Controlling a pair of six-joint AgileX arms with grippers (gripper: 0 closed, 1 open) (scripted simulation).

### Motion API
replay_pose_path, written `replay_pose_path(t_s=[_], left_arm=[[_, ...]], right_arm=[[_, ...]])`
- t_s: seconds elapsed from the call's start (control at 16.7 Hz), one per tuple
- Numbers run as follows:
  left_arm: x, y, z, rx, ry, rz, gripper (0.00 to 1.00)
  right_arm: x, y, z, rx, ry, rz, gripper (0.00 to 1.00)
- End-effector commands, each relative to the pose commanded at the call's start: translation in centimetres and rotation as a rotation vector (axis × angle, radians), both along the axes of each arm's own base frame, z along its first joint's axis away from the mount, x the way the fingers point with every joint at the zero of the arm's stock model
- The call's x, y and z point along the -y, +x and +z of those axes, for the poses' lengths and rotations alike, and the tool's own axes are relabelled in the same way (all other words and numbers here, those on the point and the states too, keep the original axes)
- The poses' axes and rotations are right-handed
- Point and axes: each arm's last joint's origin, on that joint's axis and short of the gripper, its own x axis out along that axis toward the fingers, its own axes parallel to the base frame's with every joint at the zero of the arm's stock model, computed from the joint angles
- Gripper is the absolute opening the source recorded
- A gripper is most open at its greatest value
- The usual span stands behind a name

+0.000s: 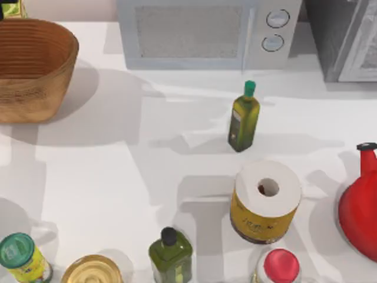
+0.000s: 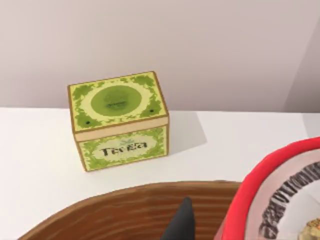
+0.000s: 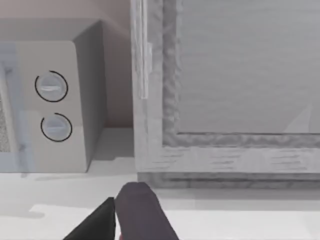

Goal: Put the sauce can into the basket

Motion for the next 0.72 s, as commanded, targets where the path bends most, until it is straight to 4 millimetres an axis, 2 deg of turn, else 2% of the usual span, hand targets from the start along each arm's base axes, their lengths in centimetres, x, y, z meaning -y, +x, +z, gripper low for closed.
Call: replay_pose_path(t_s=[0.54,0.72], left_arm=[[0.0,0.0,0.0,0.0,0.0,0.0,0.98],[0.0,0.0,0.0,0.0,0.0,0.0,1.0]], right_arm=[[0.0,0.0,0.0,0.0,0.0,0.0,1.0],[0.0,0.0,0.0,0.0,0.0,0.0,1.0]])
